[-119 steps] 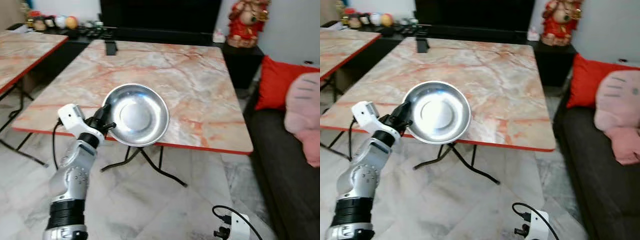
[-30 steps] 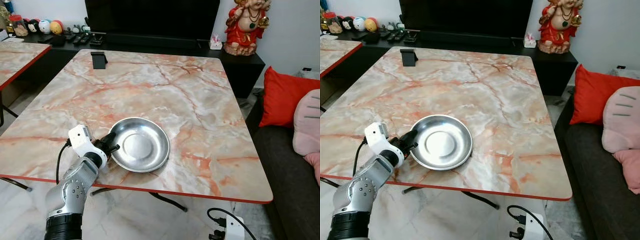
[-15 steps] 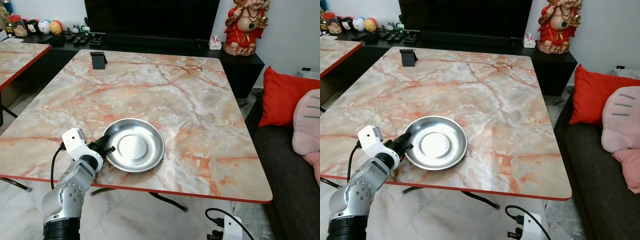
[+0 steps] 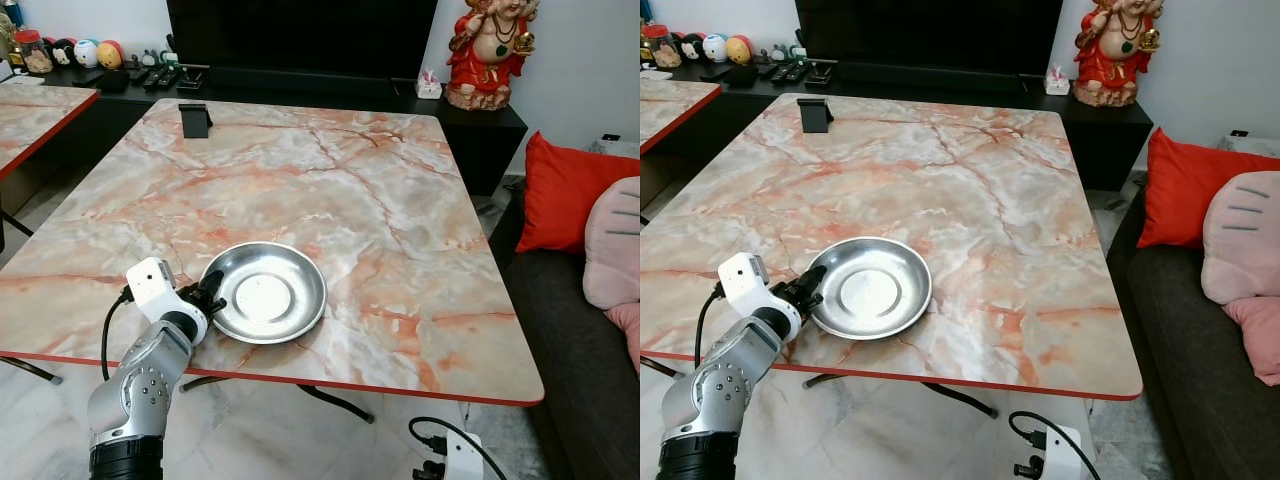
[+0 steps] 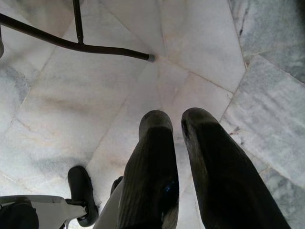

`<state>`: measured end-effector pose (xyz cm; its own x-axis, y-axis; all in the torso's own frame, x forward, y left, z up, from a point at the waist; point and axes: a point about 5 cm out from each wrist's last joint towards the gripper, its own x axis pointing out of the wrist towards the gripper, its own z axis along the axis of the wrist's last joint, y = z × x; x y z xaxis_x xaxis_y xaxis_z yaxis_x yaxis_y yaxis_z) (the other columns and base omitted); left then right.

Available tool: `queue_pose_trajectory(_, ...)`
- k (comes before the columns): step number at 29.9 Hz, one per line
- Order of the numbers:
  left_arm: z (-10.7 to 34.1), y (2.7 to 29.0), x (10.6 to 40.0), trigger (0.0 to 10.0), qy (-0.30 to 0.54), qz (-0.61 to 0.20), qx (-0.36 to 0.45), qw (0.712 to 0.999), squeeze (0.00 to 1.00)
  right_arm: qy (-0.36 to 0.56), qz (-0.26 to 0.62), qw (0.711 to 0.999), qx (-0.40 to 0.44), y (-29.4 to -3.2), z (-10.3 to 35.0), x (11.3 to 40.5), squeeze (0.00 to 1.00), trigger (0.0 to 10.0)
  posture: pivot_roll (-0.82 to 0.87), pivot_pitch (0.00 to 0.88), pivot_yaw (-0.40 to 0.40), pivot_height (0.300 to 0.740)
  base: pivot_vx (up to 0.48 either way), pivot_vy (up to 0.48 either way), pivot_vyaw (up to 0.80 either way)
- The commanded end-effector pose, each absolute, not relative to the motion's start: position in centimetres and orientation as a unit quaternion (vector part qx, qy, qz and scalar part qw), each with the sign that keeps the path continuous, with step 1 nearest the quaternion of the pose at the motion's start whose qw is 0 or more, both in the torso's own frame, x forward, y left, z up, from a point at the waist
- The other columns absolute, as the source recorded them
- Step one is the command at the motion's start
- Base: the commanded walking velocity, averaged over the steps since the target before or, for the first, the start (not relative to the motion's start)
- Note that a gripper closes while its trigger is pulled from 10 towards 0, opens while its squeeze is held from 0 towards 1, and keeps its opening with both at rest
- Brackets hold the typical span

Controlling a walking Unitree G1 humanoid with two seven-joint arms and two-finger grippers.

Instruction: Setting the table

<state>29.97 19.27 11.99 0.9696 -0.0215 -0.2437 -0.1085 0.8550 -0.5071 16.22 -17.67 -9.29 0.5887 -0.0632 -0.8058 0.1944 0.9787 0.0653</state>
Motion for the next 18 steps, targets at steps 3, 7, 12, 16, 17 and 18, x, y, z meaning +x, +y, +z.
queue_pose_trajectory(3, 12.7, 19.4, 30.0, 10.0, 0.105, 0.026, -0.221, 0.969, 1.0, 0.455, -0.072, 0.885, 0.072, -17.7, -9.4, 16.1, 0.0, 10.0, 0.06, 0.0, -0.044, 0.74, 0.0, 0.0, 0.0)
queue_pose_trajectory(7, 13.1, 18.9, 30.2, 10.0, 0.099, 0.01, -0.185, 0.978, 1.0, 0.454, -0.074, 0.885, 0.072, -17.7, -9.4, 16.2, 0.0, 10.0, 0.06, 0.0, -0.044, 0.74, 0.0, 0.0, 0.0)
queue_pose_trajectory(12, 13.2, 19.2, 30.1, 10.0, 0.088, 0.018, -0.153, 0.984, 0.0, 0.453, -0.076, 0.885, 0.072, -17.7, -9.3, 16.2, 0.0, 10.0, 0.06, 0.0, -0.044, 0.74, 0.0, 0.0, 0.0)
queue_pose_trajectory(16, 13.7, 19.4, 30.0, 10.0, 0.066, 0.024, -0.135, 0.988, 0.0, 0.452, -0.078, 0.886, 0.072, -17.7, -9.3, 16.2, 0.0, 10.0, 0.06, 0.0, -0.044, 0.74, 0.0, 0.0, 0.0)
queue_pose_trajectory(17, 13.7, 19.4, 30.0, 10.0, 0.066, 0.024, -0.135, 0.988, 0.0, 0.452, -0.078, 0.886, 0.072, -17.7, -9.3, 16.2, 0.0, 10.0, 0.06, 0.0, -0.044, 0.74, 0.0, 0.0, 0.0)
queue_pose_trajectory(18, 14.3, 19.6, 29.9, 10.0, 0.043, 0.026, -0.122, 0.991, 0.0, 0.452, -0.078, 0.886, 0.072, -17.7, -9.3, 16.2, 0.0, 10.0, 0.06, 0.0, -0.045, 0.74, 0.0, 0.0, 0.0)
